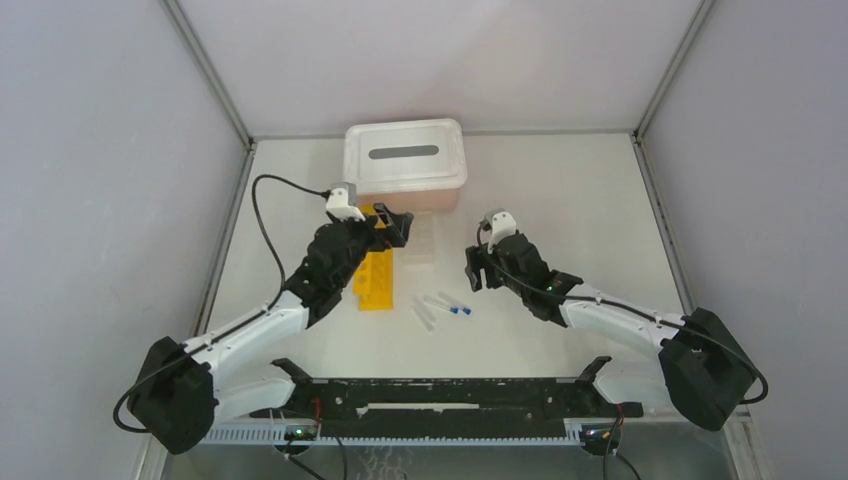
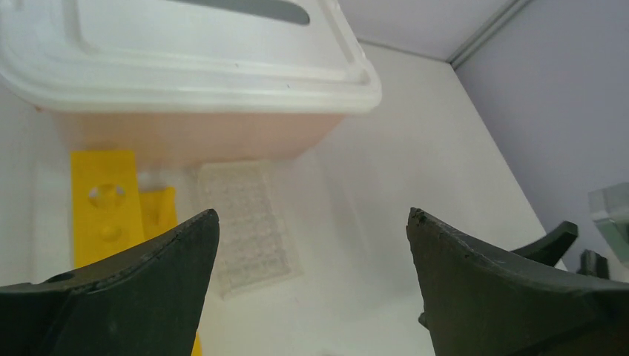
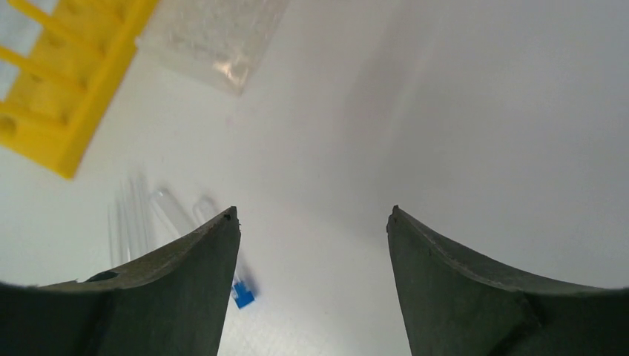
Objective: Organize the chemistry lab equipment
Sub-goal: Pick up the test tube at the center of the board.
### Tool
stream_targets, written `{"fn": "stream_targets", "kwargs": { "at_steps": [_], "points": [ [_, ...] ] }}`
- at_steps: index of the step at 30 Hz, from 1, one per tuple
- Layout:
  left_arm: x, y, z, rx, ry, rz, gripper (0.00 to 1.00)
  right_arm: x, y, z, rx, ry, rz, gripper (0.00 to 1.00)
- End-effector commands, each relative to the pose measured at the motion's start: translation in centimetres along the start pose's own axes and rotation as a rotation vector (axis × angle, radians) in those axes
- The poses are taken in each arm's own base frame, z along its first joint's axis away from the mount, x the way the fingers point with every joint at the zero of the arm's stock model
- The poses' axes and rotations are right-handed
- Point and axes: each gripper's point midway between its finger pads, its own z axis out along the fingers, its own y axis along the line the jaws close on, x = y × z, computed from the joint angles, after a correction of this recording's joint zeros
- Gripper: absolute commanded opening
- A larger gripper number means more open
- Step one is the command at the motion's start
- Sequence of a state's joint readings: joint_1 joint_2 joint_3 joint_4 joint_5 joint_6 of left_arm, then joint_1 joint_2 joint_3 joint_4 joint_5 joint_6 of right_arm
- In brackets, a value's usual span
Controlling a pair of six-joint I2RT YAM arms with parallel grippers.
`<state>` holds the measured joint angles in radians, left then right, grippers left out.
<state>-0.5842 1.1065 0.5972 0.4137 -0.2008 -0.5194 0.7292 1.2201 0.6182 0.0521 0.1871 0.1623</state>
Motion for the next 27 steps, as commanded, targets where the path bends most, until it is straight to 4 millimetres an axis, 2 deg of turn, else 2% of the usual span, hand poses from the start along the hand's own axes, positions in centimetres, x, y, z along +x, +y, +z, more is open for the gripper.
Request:
{"fn": "stream_targets", "kwargs": {
  "at_steps": [1,6,10,18,27],
  "points": [
    [-0.7,-1.2,-1.5,-0.007,-0.040,0.038,1.00,0.7,1.9,-0.1,-0.079,0.000,0.002,0.77],
    [-0.4,-1.6,-2.5,-0.022,-0.047,0.013,1.00,2.9,2.4,0.2,-0.080,0.039,0.012,0.72],
    [-0.2,-1.2,-3.1,-0.054,-0.048,-0.016,1.00,4.2,3.3,0.2,-0.105,0.074,0.006,0.66],
    [-0.5,-0.9,-3.8,-0.063,-0.062,-0.067,1.00,7.2,4.6,0.0,-0.118,0.154,-0.010,0.63],
    [-0.4,-0.7,-4.2,-0.069,-0.063,-0.099,1.00,9.1,5.2,-0.3,-0.134,0.178,0.006,0.63]
  ]
}}
